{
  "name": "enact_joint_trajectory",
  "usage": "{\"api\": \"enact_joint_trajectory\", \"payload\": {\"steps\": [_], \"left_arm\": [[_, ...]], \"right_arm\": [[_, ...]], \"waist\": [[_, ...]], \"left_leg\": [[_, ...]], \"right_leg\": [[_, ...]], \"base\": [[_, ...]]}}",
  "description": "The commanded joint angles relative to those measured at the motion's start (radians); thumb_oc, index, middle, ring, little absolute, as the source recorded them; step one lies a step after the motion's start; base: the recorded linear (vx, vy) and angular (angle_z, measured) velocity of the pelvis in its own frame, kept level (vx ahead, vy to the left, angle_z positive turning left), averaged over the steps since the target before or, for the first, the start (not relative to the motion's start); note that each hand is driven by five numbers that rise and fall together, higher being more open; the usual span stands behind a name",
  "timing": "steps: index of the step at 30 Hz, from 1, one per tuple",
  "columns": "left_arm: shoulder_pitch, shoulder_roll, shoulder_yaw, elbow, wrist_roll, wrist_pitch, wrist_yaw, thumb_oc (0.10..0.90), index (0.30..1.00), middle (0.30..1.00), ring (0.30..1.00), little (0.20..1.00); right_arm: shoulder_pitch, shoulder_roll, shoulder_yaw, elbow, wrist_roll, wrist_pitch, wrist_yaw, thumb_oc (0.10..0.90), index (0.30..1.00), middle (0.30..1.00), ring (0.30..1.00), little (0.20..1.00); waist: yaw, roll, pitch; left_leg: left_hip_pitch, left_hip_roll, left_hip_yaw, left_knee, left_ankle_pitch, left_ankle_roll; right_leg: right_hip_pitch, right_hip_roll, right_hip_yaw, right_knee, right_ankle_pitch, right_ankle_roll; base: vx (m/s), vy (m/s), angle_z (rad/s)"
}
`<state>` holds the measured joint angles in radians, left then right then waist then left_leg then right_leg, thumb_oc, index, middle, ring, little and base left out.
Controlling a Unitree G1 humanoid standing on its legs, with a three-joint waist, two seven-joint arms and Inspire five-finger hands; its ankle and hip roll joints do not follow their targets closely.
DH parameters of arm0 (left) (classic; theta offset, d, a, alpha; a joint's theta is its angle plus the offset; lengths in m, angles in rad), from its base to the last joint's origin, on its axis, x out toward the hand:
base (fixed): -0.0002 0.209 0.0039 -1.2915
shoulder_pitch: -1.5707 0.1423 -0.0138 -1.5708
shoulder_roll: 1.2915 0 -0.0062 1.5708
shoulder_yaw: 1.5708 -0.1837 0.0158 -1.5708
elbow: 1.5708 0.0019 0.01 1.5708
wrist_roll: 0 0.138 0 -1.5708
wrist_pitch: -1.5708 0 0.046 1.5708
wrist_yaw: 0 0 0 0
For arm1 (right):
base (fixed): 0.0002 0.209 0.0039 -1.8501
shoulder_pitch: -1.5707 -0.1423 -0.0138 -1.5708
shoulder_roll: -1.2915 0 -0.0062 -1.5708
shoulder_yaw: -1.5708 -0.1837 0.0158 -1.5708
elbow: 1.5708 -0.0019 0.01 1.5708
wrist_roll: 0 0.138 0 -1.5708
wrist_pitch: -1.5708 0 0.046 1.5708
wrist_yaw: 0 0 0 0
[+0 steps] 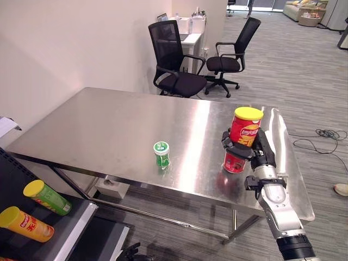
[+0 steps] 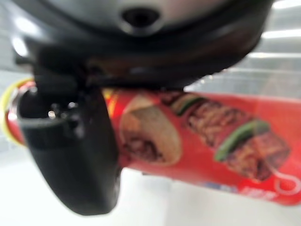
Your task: Put the goods on the table back onto the shelves and tidy them up.
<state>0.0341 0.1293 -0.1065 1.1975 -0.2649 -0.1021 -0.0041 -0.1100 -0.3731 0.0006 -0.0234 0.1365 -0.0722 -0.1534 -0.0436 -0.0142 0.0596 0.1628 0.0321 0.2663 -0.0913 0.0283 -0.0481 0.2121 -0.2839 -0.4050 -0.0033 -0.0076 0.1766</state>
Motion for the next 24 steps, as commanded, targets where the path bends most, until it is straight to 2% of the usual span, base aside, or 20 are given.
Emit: {"api": "enact_joint_trajectory", "payload": {"steps": [1,8,17,20,21,22,24], "left_arm": [[-0.033,-0.038,-0.025,0.048,0.045,-0.021,0.009,0.800,0.900,0.900,0.900,0.900],[-0.052,-0.052,-0.052,0.055,0.065,-0.032,0.014,0.800,0.900,0.900,0.900,0.900],[-0.066,-0.053,-0.115,0.099,0.099,-0.040,0.011,0.800,0.900,0.900,0.900,0.900],[-0.069,-0.057,-0.141,0.106,0.112,-0.038,0.010,0.800,0.900,0.900,0.900,0.900],[-0.086,-0.061,-0.197,0.112,0.138,-0.035,0.005,0.800,0.900,0.900,0.900,0.900],[-0.087,-0.061,-0.197,0.112,0.138,-0.035,0.005,0.800,0.900,0.900,0.900,0.900],[-0.101,-0.063,-0.239,0.108,0.155,-0.033,0.001,0.800,0.900,0.900,0.900,0.900]], "right_arm": [[-0.107,0.028,-0.084,-0.230,-0.047,-0.109,-0.026,0.400,0.300,0.300,0.300,0.300],[-0.044,0.093,-0.063,-0.485,-0.046,-0.142,0.023,0.400,0.300,0.300,0.300,0.300],[0.025,0.174,0.061,-0.788,0.105,-0.181,0.107,0.400,0.300,0.300,0.300,0.300],[0.023,0.192,0.113,-0.817,0.141,-0.178,0.113,0.400,0.300,0.300,0.300,0.300],[0.002,0.196,0.240,-0.814,0.192,-0.164,0.135,0.400,0.300,0.300,0.300,0.300],[0.002,0.196,0.240,-0.814,0.192,-0.164,0.135,0.400,0.300,0.300,0.300,0.300],[-0.030,0.194,0.344,-0.791,0.224,-0.153,0.157,0.400,0.300,0.300,0.300,0.300]], "waist": [[0.003,-0.027,-0.040],[-0.025,-0.021,-0.030],[-0.059,-0.014,-0.017],[-0.061,-0.013,-0.014],[-0.062,-0.011,-0.007],[-0.062,-0.011,-0.007],[-0.058,-0.011,-0.001]], "left_leg": [[0.071,0.032,-0.010,0.004,-0.099,-0.022],[0.077,0.033,-0.003,0.004,-0.097,-0.019],[0.085,0.027,0.006,0.004,-0.097,-0.010],[0.087,0.024,0.007,0.004,-0.096,-0.008],[0.090,0.022,0.009,0.004,-0.093,-0.003],[0.090,0.022,0.009,0.004,-0.093,-0.003],[0.092,0.022,0.014,0.004,-0.089,-0.001]], "right_leg": [[0.002,-0.064,0.049,0.036,0.124,-0.026],[-0.004,-0.060,0.061,0.042,0.121,-0.027],[-0.015,-0.067,0.069,0.073,0.116,-0.028],[-0.019,-0.068,0.072,0.081,0.112,-0.030],[-0.027,-0.069,0.077,0.095,0.105,-0.033],[-0.027,-0.069,0.077,0.095,0.105,-0.033],[-0.033,-0.069,0.077,0.102,0.101,-0.035]], "base": [[0.00,0.000,0.00],[-0.02,-0.002,-0.01],[-0.04,0.005,-0.01],[-0.03,0.010,-0.03],[-0.04,0.014,-0.07],[-0.06,0.020,-0.12],[-0.05,0.008,-0.13]]}}
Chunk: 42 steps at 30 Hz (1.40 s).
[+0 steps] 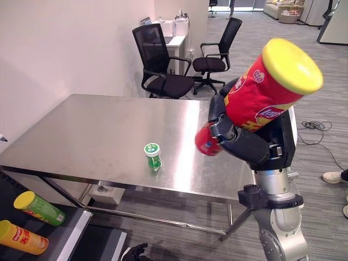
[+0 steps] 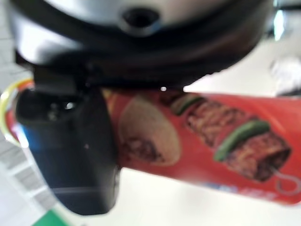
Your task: Put the goods on the table back onto the shelves and tidy them up.
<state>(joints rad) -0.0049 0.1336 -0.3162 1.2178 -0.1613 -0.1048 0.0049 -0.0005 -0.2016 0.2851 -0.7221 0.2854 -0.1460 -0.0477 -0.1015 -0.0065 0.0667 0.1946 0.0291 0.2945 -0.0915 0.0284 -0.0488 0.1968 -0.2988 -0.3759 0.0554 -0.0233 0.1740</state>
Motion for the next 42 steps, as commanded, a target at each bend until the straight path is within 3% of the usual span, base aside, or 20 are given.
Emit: {"api": "enact_joint_trajectory", "payload": {"steps": [1,3,4,7,8,11,15,17,18,19,20,24,27,30,31,34,35,39,40,42], "left_arm": [[-0.070,-0.068,-0.059,0.081,0.062,-0.031,-0.012,0.800,0.900,0.900,0.900,0.900],[-0.077,-0.064,-0.070,0.074,0.066,-0.029,-0.012,0.800,0.900,0.900,0.900,0.900],[-0.119,-0.039,-0.120,0.035,0.091,-0.030,-0.011,0.800,0.900,0.900,0.900,0.900],[-0.133,-0.032,-0.136,0.026,0.098,-0.034,-0.012,0.800,0.900,0.900,0.900,0.900],[-0.148,-0.016,-0.129,0.013,0.099,-0.026,-0.003,0.800,0.900,0.900,0.900,0.900],[-0.141,0.010,-0.093,0.005,0.079,-0.023,0.003,0.800,0.900,0.900,0.900,0.900],[-0.117,0.013,-0.064,-0.032,0.064,-0.028,0.021,0.800,0.900,0.900,0.900,0.900],[-0.111,0.017,-0.070,-0.044,0.075,-0.029,0.028,0.800,0.900,0.900,0.900,0.900],[-0.087,0.014,-0.052,-0.062,0.068,-0.030,0.031,0.800,0.900,0.900,0.900,0.900],[-0.072,0.004,0.006,-0.053,0.019,-0.027,0.028,0.800,0.900,0.900,0.900,0.900],[-0.060,0.005,0.050,-0.038,-0.003,-0.028,0.032,0.800,0.900,0.900,0.900,0.900],[-0.044,0.011,0.094,0.005,0.004,-0.028,0.043,0.800,0.900,0.900,0.900,0.900],[-0.049,0.000,0.094,0.020,0.014,-0.031,0.041,0.800,0.900,0.900,0.900,0.900],[-0.066,-0.007,0.065,0.032,0.067,-0.031,0.049,0.800,0.900,0.900,0.900,0.900],[-0.084,-0.013,0.035,0.018,0.103,-0.027,0.054,0.800,0.900,0.900,0.900,0.900],[-0.112,-0.020,0.000,0.000,0.131,-0.025,0.050,0.800,0.900,0.900,0.900,0.900],[-0.112,-0.019,-0.009,-0.002,0.140,-0.027,0.052,0.800,0.900,0.900,0.900,0.900],[-0.114,-0.014,-0.036,0.007,0.183,-0.027,0.066,0.800,0.900,0.900,0.900,0.900],[-0.127,-0.012,-0.027,0.016,0.169,-0.028,0.061,0.800,0.900,0.900,0.900,0.900],[-0.132,-0.010,-0.022,0.028,0.165,-0.027,0.062,0.800,0.900,0.900,0.900,0.900]], "right_arm": [[-0.161,0.023,0.127,-0.070,0.086,-0.074,0.064,0.400,0.300,0.300,0.300,0.300],[-0.176,0.018,0.161,-0.058,0.090,-0.069,0.073,0.400,0.300,0.300,0.300,0.300],[-0.213,0.008,0.249,-0.006,0.070,-0.051,0.096,0.400,0.300,0.300,0.300,0.300],[-0.211,0.009,0.267,0.010,0.069,-0.046,0.103,0.400,0.300,0.300,0.300,0.300],[-0.236,-0.022,0.310,0.044,0.066,-0.038,0.119,0.400,0.300,0.300,0.300,0.300],[-0.252,-0.051,0.318,0.070,0.058,-0.053,0.118,0.400,0.300,0.300,0.300,0.300],[-0.271,-0.079,0.332,0.099,0.064,-0.076,0.109,0.400,0.300,0.300,0.300,0.300],[-0.282,-0.088,0.336,0.099,0.059,-0.081,0.103,0.400,0.300,0.300,0.300,0.300],[-0.313,-0.099,0.356,0.133,0.045,-0.078,0.101,0.400,0.300,0.300,0.300,0.300],[-0.323,-0.097,0.392,0.170,0.048,-0.060,0.113,0.400,0.300,0.300,0.300,0.300],[-0.322,-0.098,0.414,0.180,0.057,-0.050,0.126,0.400,0.300,0.300,0.300,0.300],[-0.338,-0.130,0.438,0.177,0.033,-0.030,0.143,0.400,0.300,0.300,0.300,0.300],[-0.345,-0.147,0.435,0.187,-0.004,-0.020,0.147,0.400,0.300,0.300,0.300,0.300],[-0.365,-0.176,0.413,0.206,-0.099,-0.004,0.153,0.400,0.300,0.300,0.300,0.300],[-0.364,-0.180,0.398,0.240,-0.149,-0.008,0.148,0.400,0.300,0.300,0.300,0.300],[-0.354,-0.184,0.381,0.286,-0.176,0.002,0.137,0.400,0.300,0.300,0.300,0.300],[-0.344,-0.185,0.377,0.293,-0.177,0.003,0.136,0.400,0.300,0.300,0.300,0.300],[-0.282,-0.184,0.362,0.275,-0.176,-0.024,0.130,0.400,0.300,0.300,0.300,0.300],[-0.218,-0.169,0.328,0.275,-0.193,-0.018,0.134,0.400,0.300,0.300,0.300,0.300],[-0.191,-0.161,0.314,0.271,-0.190,-0.018,0.134,0.400,0.300,0.300,0.300,0.300]], "waist": [[0.006,-0.018,-0.001],[0.011,-0.017,0.005],[0.007,-0.013,0.041],[0.002,-0.012,0.046],[0.024,-0.019,0.045],[0.076,-0.064,0.007],[0.111,-0.061,0.039],[0.114,-0.056,0.053],[0.112,-0.051,0.083],[0.097,-0.049,0.086],[0.090,-0.054,0.085],[0.056,-0.058,0.065],[0.023,-0.042,0.048],[-0.034,0.000,0.032],[-0.059,0.035,0.036],[-0.070,0.049,0.053],[-0.067,0.050,0.052],[-0.070,0.040,0.030],[-0.074,0.015,0.035],[-0.071,0.002,0.039]], "left_leg": [[0.060,0.028,-0.008,0.004,-0.084,0.001],[0.059,0.030,-0.005,0.004,-0.082,0.001],[0.039,0.051,-0.023,0.004,-0.061,-0.001],[0.016,0.059,-0.038,0.004,-0.047,0.003],[-0.037,0.073,-0.083,0.004,-0.007,0.005],[-0.109,0.071,-0.154,0.004,0.035,-0.021],[-0.202,0.099,-0.213,0.004,0.112,-0.058],[-0.222,0.102,-0.209,0.006,0.139,-0.065],[-0.265,0.130,-0.111,0.032,0.156,-0.059],[-0.255,0.170,-0.002,0.077,0.155,-0.049],[-0.227,0.182,0.031,0.108,0.130,-0.046],[-0.120,0.216,0.071,0.159,0.041,-0.039],[-0.024,0.242,0.102,0.132,0.033,-0.043],[0.093,0.300,0.142,0.088,0.087,-0.066],[0.137,0.358,0.162,0.044,0.179,-0.100],[0.111,0.428,0.151,0.058,0.264,-0.120],[0.101,0.432,0.139,0.065,0.268,-0.126],[0.118,0.369,0.156,0.025,0.128,-0.128],[0.102,0.288,0.159,0.004,0.002,-0.109],[0.093,0.258,0.159,0.004,-0.021,-0.101]], "right_leg": [[-0.029,-0.055,0.040,0.059,0.117,-0.033],[-0.037,-0.055,0.042,0.073,0.116,-0.034],[-0.080,-0.034,0.136,0.147,0.094,-0.031],[-0.098,0.001,0.214,0.186,0.055,-0.034],[-0.092,0.075,0.349,0.302,-0.021,-0.041],[0.025,0.139,0.322,0.047,-0.075,-0.093],[0.085,0.210,0.293,-0.104,-0.054,-0.127],[0.095,0.217,0.272,-0.114,-0.050,-0.132],[0.090,0.218,0.228,-0.122,-0.036,-0.133],[0.081,0.210,0.198,-0.133,-0.022,-0.131],[0.077,0.199,0.187,-0.137,-0.012,-0.129],[0.034,0.159,0.149,-0.132,0.022,-0.124],[0.006,0.147,0.121,-0.132,0.036,-0.117],[-0.038,0.119,0.084,-0.123,0.065,-0.101],[-0.061,0.094,0.053,-0.102,0.071,-0.089],[-0.066,0.039,0.028,-0.088,0.082,-0.062],[-0.063,0.025,0.028,-0.087,0.086,-0.055],[-0.075,-0.044,0.016,-0.081,0.133,-0.026],[-0.093,-0.110,0.031,-0.063,0.193,-0.004],[-0.103,-0.135,0.041,-0.058,0.217,0.005]], "base": [[-0.08,-0.003,-0.07],[-0.12,-0.009,-0.22],[-0.14,-0.007,-0.19],[-0.20,-0.004,0.30],[-0.32,-0.158,0.55],[-0.24,-0.284,0.93],[-0.20,-0.186,0.74],[-0.19,-0.021,1.04],[-0.35,0.065,0.92],[-0.41,0.084,0.65],[-0.20,0.064,0.30],[-0.13,0.089,0.19],[-0.08,0.166,0.30],[-0.09,0.364,0.83],[-0.16,0.610,0.59],[-0.09,0.475,1.24],[0.01,0.334,1.19],[-0.02,0.361,0.41],[-0.03,0.357,0.18],[-0.06,0.344,0.21]]}}
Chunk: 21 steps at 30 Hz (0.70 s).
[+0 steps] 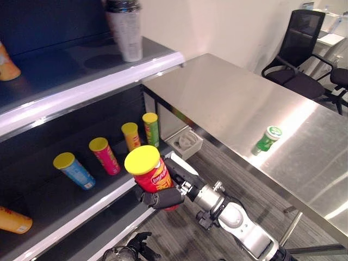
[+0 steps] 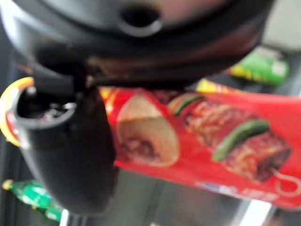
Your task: Put the goods on the table back onto the shelves and tidy them up.
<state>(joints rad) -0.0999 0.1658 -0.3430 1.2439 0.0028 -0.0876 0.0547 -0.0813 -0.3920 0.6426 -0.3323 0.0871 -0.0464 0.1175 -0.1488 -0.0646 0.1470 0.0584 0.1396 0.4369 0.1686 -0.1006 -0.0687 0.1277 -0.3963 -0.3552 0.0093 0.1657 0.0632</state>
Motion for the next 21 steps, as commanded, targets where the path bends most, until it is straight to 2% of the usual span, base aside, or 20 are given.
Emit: {"api": "enact_joint_trajectory", "payload": {"steps": [1,4,5,6,7,8,9,10,11,12,13,17,21], "left_arm": [[-0.047,-0.038,0.002,0.014,0.006,-0.044,0.014,0.800,0.900,0.900,0.900,0.900],[-0.089,-0.032,-0.036,0.019,0.034,-0.047,0.022,0.800,0.900,0.900,0.900,0.900],[-0.088,-0.027,-0.060,0.008,0.037,-0.049,0.023,0.800,0.900,0.900,0.900,0.900],[-0.079,-0.020,-0.065,-0.001,0.025,-0.044,0.018,0.800,0.900,0.900,0.900,0.900],[-0.080,-0.017,-0.070,-0.007,0.019,-0.044,0.015,0.800,0.900,0.900,0.900,0.900],[-0.087,-0.024,-0.063,0.011,-0.001,-0.045,0.008,0.800,0.900,0.900,0.900,0.900],[-0.090,-0.026,-0.060,0.024,-0.008,-0.043,0.008,0.800,0.900,0.900,0.900,0.900],[-0.105,-0.026,-0.059,0.049,-0.023,-0.035,0.007,0.800,0.900,0.900,0.900,0.900],[-0.115,-0.023,-0.061,0.061,-0.029,-0.034,0.009,0.800,0.900,0.900,0.900,0.900],[-0.130,-0.022,-0.075,0.066,-0.021,-0.031,0.010,0.800,0.900,0.900,0.900,0.900],[-0.122,-0.017,-0.079,0.052,-0.010,-0.030,0.013,0.800,0.900,0.900,0.900,0.900],[-0.110,-0.039,-0.087,0.010,0.014,-0.035,0.030,0.800,0.900,0.900,0.900,0.900],[-0.111,-0.057,-0.068,0.044,0.002,-0.036,0.038,0.800,0.900,0.900,0.900,0.900]], "right_arm": [[-0.079,0.037,-0.049,-0.122,0.008,-0.117,-0.029,0.400,0.300,0.300,0.300,0.300],[-0.028,0.043,-0.061,-0.114,-0.019,-0.112,-0.025,0.400,0.300,0.300,0.300,0.300],[-0.026,0.041,-0.052,-0.121,-0.017,-0.110,-0.019,0.400,0.300,0.300,0.300,0.300],[-0.019,0.038,-0.045,-0.119,0.001,-0.099,-0.008,0.400,0.300,0.300,0.300,0.300],[0.002,0.025,-0.055,-0.143,0.008,-0.103,-0.004,0.400,0.300,0.300,0.300,0.300],[0.016,0.003,-0.057,-0.150,0.028,-0.103,0.001,0.400,0.300,0.300,0.300,0.300],[0.018,-0.004,-0.058,-0.163,0.034,-0.108,0.002,0.400,0.300,0.300,0.300,0.300],[0.016,-0.036,-0.051,-0.189,0.045,-0.118,0.007,0.400,0.300,0.300,0.300,0.300],[0.011,-0.047,-0.046,-0.198,0.048,-0.119,0.010,0.400,0.300,0.300,0.300,0.300],[0.004,-0.046,-0.040,-0.201,0.031,-0.123,-0.005,0.400,0.300,0.300,0.300,0.300],[0.007,-0.043,-0.037,-0.167,0.021,-0.126,-0.014,0.400,0.300,0.300,0.300,0.300],[-0.008,-0.064,-0.070,-0.166,-0.012,-0.148,-0.049,0.400,0.300,0.300,0.300,0.300],[-0.027,-0.062,-0.061,-0.129,-0.047,-0.168,-0.066,0.400,0.300,0.300,0.300,0.300]], "waist": [[-0.026,0.048,-0.035],[-0.042,0.027,-0.011],[-0.049,0.023,0.007],[-0.071,0.031,0.020],[-0.088,0.035,0.021],[-0.101,0.042,0.017],[-0.101,0.046,0.010],[-0.106,0.042,-0.003],[-0.104,0.035,-0.013],[-0.088,0.004,-0.040],[-0.074,-0.015,-0.056],[-0.059,0.002,-0.057],[-0.068,0.014,-0.050]], "left_leg": [[0.224,0.126,0.015,-0.256,0.089,-0.078],[0.206,0.061,-0.005,-0.256,0.037,-0.062],[0.207,0.040,0.016,-0.256,0.033,-0.052],[0.194,0.031,0.023,-0.256,0.039,-0.044],[0.185,0.027,0.014,-0.256,0.046,-0.036],[0.179,0.014,-0.007,-0.256,0.056,-0.018],[0.173,0.011,-0.014,-0.256,0.060,-0.012],[0.159,-0.004,-0.035,-0.256,0.071,0.001],[0.150,-0.012,-0.043,-0.256,0.074,0.005],[0.134,-0.037,-0.061,-0.256,0.077,0.004],[0.120,-0.040,-0.088,-0.256,0.079,0.000],[0.092,-0.044,-0.108,-0.256,0.098,-0.002],[0.093,-0.027,-0.096,-0.256,0.109,-0.001]], "right_leg": [[-0.043,-0.058,0.023,-0.001,0.054,0.119],[-0.045,-0.097,0.022,-0.002,0.112,0.127],[-0.054,-0.116,-0.020,0.002,0.175,0.131],[-0.074,-0.071,-0.012,0.037,0.121,0.116],[-0.092,-0.019,0.055,0.068,0.060,0.103],[-0.085,0.100,0.161,0.138,-0.053,0.083],[-0.087,0.141,0.183,0.170,-0.095,0.071],[-0.079,0.240,0.235,0.249,-0.164,0.048],[-0.078,0.275,0.250,0.265,-0.176,0.036],[-0.026,0.299,0.254,0.155,-0.184,0.009],[-0.002,0.322,0.308,0.042,-0.154,0.000],[0.047,0.319,0.289,-0.088,-0.120,0.000],[0.055,0.298,0.275,-0.097,-0.117,0.003]], "base": [[-0.09,0.336,0.18],[-0.10,0.328,0.10],[-0.16,0.434,0.23],[-0.16,0.460,-0.17],[-0.16,0.502,-0.45],[-0.09,0.361,-0.41],[-0.10,0.356,0.19],[-0.08,0.162,0.65],[-0.09,0.056,0.64],[-0.05,-0.168,0.61],[-0.05,-0.206,0.32],[-0.07,-0.056,0.12],[-0.11,0.047,0.05]]}}
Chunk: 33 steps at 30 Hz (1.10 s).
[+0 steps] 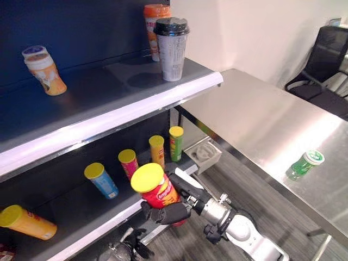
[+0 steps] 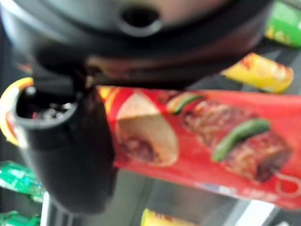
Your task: Put the goods on the table back onto the shelves and tidy them up.
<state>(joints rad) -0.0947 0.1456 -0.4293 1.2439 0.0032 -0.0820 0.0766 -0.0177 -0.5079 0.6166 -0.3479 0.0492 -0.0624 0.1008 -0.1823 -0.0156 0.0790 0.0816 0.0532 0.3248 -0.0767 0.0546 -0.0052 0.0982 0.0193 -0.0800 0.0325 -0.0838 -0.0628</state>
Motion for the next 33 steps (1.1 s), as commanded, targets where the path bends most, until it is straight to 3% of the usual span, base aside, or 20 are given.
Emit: {"api": "enact_joint_trajectory", "payload": {"steps": [1,4,6,7,9,11,13,15,16,19,21,24,29,33], "left_arm": [[-0.095,-0.033,0.024,0.024,0.010,-0.047,0.018,0.800,0.900,0.900,0.900,0.900],[-0.055,-0.020,0.016,-0.010,0.040,-0.053,0.025,0.800,0.900,0.900,0.900,0.900],[-0.059,-0.026,0.006,-0.021,0.071,-0.048,0.015,0.800,0.900,0.900,0.900,0.900],[-0.059,-0.027,0.007,-0.021,0.072,-0.048,0.015,0.800,0.900,0.900,0.900,0.900],[-0.064,-0.034,-0.002,-0.034,0.092,-0.050,0.011,0.800,0.900,0.900,0.900,0.900],[-0.067,-0.045,-0.015,-0.046,0.107,-0.052,0.009,0.800,0.900,0.900,0.900,0.900],[-0.072,-0.061,-0.026,-0.053,0.115,-0.053,0.008,0.800,0.900,0.900,0.900,0.900],[-0.072,-0.077,-0.035,-0.066,0.120,-0.059,0.003,0.800,0.900,0.900,0.900,0.900],[-0.070,-0.082,-0.054,-0.084,0.142,-0.068,0.006,0.800,0.900,0.900,0.900,0.900],[-0.052,-0.081,-0.045,-0.085,0.126,-0.069,0.012,0.800,0.900,0.900,0.900,0.900],[-0.051,-0.069,-0.012,-0.082,0.096,-0.066,0.021,0.800,0.900,0.900,0.900,0.900],[-0.036,-0.060,0.034,-0.100,0.058,-0.058,0.022,0.800,0.900,0.900,0.900,0.900],[-0.028,-0.053,0.068,-0.085,0.057,-0.060,0.037,0.800,0.900,0.900,0.900,0.900],[-0.036,-0.058,0.059,-0.098,0.065,-0.060,0.041,0.800,0.900,0.900,0.900,0.900]], "right_arm": [[-0.096,0.054,-0.048,-0.101,-0.015,-0.145,-0.057,0.400,0.300,0.300,0.300,0.300],[-0.119,0.059,-0.073,-0.067,-0.035,-0.133,-0.064,0.400,0.300,0.300,0.300,0.300],[-0.142,0.055,-0.097,-0.018,-0.075,-0.117,-0.070,0.400,0.300,0.300,0.300,0.300],[-0.142,0.055,-0.096,-0.017,-0.075,-0.118,-0.070,0.400,0.300,0.300,0.300,0.300],[-0.143,0.047,-0.113,0.008,-0.102,-0.110,-0.069,0.400,0.300,0.300,0.300,0.300],[-0.132,0.044,-0.125,0.028,-0.129,-0.113,-0.078,0.400,0.300,0.300,0.300,0.300],[-0.114,0.049,-0.135,0.040,-0.151,-0.120,-0.090,0.400,0.300,0.300,0.300,0.300],[-0.106,0.059,-0.152,0.065,-0.181,-0.129,-0.106,0.400,0.300,0.300,0.300,0.300],[-0.102,0.075,-0.171,0.068,-0.220,-0.127,-0.118,0.400,0.300,0.300,0.300,0.300],[-0.077,0.131,-0.180,0.107,-0.243,-0.134,-0.158,0.400,0.300,0.300,0.300,0.300],[-0.069,0.143,-0.192,0.137,-0.271,-0.142,-0.187,0.400,0.300,0.300,0.300,0.300],[-0.063,0.135,-0.209,0.171,-0.310,-0.143,-0.209,0.400,0.300,0.300,0.300,0.300],[-0.078,0.186,-0.188,0.316,-0.336,-0.147,-0.242,0.400,0.300,0.300,0.300,0.300],[-0.117,0.233,-0.143,0.467,-0.356,-0.164,-0.292,0.400,0.300,0.300,0.300,0.300]], "waist": [[-0.033,-0.030,0.024],[-0.037,-0.019,0.039],[-0.072,0.015,0.040],[-0.073,0.017,0.041],[-0.091,0.045,0.040],[-0.105,0.076,0.044],[-0.116,0.090,0.038],[-0.113,0.091,0.029],[-0.111,0.083,0.048],[-0.098,0.061,0.071],[-0.091,0.051,0.082],[-0.079,0.055,0.086],[-0.027,0.030,0.049],[-0.007,0.030,0.042]], "left_leg": [[0.077,0.067,0.025,-0.011,-0.044,-0.066],[0.103,0.093,0.046,-0.011,-0.046,-0.073],[0.170,0.188,0.110,-0.003,-0.028,-0.088],[0.170,0.190,0.109,-0.003,-0.028,-0.089],[0.203,0.250,0.119,0.024,0.030,-0.101],[0.234,0.284,0.084,0.040,0.082,-0.116],[0.267,0.282,0.085,0.009,0.072,-0.129],[0.252,0.255,0.121,-0.011,-0.030,-0.134],[0.223,0.196,0.101,-0.011,-0.102,-0.134],[0.217,0.116,0.099,-0.011,-0.162,-0.123],[0.204,0.101,0.087,-0.011,-0.168,-0.117],[0.199,0.094,0.082,-0.011,-0.175,-0.107],[0.181,0.098,0.045,-0.011,-0.165,-0.107],[0.163,0.104,0.022,-0.011,-0.160,-0.108]], "right_leg": [[0.085,-0.130,-0.017,-0.120,0.138,0.132],[0.073,-0.160,-0.043,-0.116,0.153,0.141],[0.015,-0.227,-0.081,-0.079,0.164,0.156],[0.015,-0.225,-0.082,-0.077,0.162,0.156],[-0.013,-0.255,-0.095,-0.037,0.159,0.163],[-0.044,-0.276,-0.094,-0.006,0.165,0.175],[-0.057,-0.306,-0.112,0.004,0.174,0.194],[-0.081,-0.345,-0.129,0.018,0.193,0.209],[-0.113,-0.386,-0.108,0.039,0.246,0.225],[-0.126,-0.426,-0.095,-0.002,0.349,0.239],[-0.125,-0.435,-0.098,-0.032,0.389,0.241],[-0.099,-0.406,-0.088,-0.008,0.317,0.231],[-0.055,-0.383,-0.128,-0.069,0.326,0.227],[-0.039,-0.384,-0.152,-0.092,0.324,0.230]], "base": [[-0.14,0.129,0.13],[-0.16,0.185,0.55],[-0.19,0.356,0.66],[-0.12,0.343,0.49],[-0.09,0.297,0.63],[-0.11,0.422,0.49],[-0.10,0.339,0.39],[-0.14,0.337,0.38],[-0.18,0.451,0.35],[-0.17,0.363,-0.07],[-0.12,0.187,-0.27],[-0.05,0.141,0.22],[0.05,-0.038,0.07],[0.04,-0.015,0.08]]}}
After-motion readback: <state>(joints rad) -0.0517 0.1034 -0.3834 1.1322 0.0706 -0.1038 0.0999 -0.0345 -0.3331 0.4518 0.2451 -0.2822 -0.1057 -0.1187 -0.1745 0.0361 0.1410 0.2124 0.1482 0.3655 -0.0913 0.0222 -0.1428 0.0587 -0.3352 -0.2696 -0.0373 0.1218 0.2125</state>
